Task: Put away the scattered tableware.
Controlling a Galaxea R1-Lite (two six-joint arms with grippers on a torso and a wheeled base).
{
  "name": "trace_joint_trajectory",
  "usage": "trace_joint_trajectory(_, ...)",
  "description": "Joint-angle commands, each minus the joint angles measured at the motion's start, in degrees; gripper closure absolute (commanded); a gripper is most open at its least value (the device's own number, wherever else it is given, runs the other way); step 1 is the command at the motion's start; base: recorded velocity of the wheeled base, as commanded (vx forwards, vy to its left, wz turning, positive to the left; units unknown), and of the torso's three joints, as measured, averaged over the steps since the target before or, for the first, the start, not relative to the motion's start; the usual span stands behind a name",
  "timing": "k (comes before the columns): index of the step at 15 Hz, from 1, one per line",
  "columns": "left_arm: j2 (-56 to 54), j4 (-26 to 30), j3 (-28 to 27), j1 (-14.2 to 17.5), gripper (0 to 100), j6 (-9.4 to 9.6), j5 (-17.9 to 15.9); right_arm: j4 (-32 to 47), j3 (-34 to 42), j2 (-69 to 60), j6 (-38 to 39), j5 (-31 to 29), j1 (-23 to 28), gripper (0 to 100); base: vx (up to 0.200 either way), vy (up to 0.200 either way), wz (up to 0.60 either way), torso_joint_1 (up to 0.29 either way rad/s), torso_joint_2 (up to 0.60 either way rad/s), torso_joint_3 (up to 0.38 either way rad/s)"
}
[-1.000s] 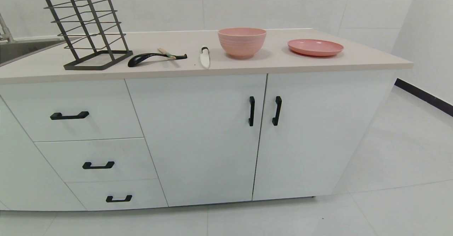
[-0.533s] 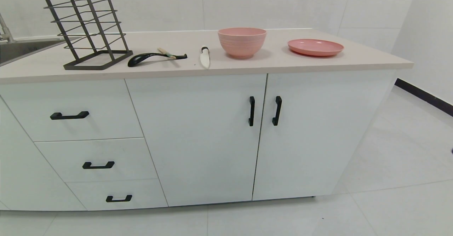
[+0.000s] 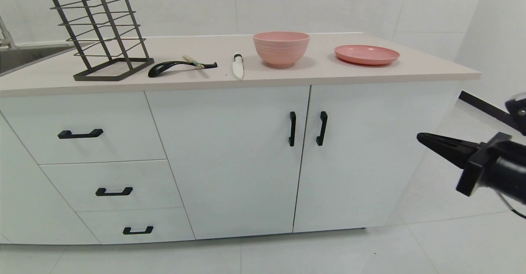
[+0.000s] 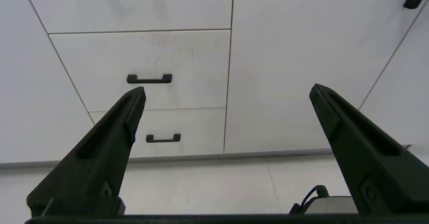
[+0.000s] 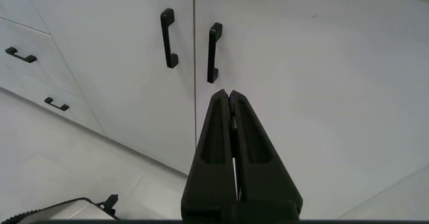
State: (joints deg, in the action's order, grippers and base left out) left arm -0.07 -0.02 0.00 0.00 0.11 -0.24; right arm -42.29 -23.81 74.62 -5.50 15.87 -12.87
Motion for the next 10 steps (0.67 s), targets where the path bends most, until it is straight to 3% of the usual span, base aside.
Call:
trace_joint_trajectory(1, 0.07, -0.06, 0.0, 0.0, 0, -0.02, -0.02, -2.71, 0.17, 7.91, -0.13, 0.12, -0.93, 100, 0.0, 0.0, 0.0, 0.0, 0.0, 0.0)
trace_joint_trajectory(2, 0.07, -0.06, 0.0, 0.0, 0, -0.02, -0.02, -2.8, 0.17, 8.7, -0.13, 0.74, -1.45, 100, 0.0, 0.0, 0.0, 0.0, 0.0, 0.0)
trace_joint_trajectory(3, 0.07, -0.06, 0.0, 0.0, 0, -0.02, -0.02, -3.06, -0.36, 10.28, 0.22, 1.88, -1.54, 0, 0.0, 0.0, 0.0, 0.0, 0.0, 0.0)
trace_joint_trajectory(8, 0.07, -0.15, 0.0, 0.0, 0, -1.08, 0.33, -10.18, -2.82, 23.2, -0.21, 5.49, -3.03, 0, 0.0, 0.0, 0.0, 0.0, 0.0, 0.0)
trace_joint_trajectory(10, 0.07, -0.15, 0.0, 0.0, 0, -0.55, -0.02, -16.6, -3.17, 30.15, -0.13, 7.24, -5.58, 0, 0.0, 0.0, 0.0, 0.0, 0.0, 0.0)
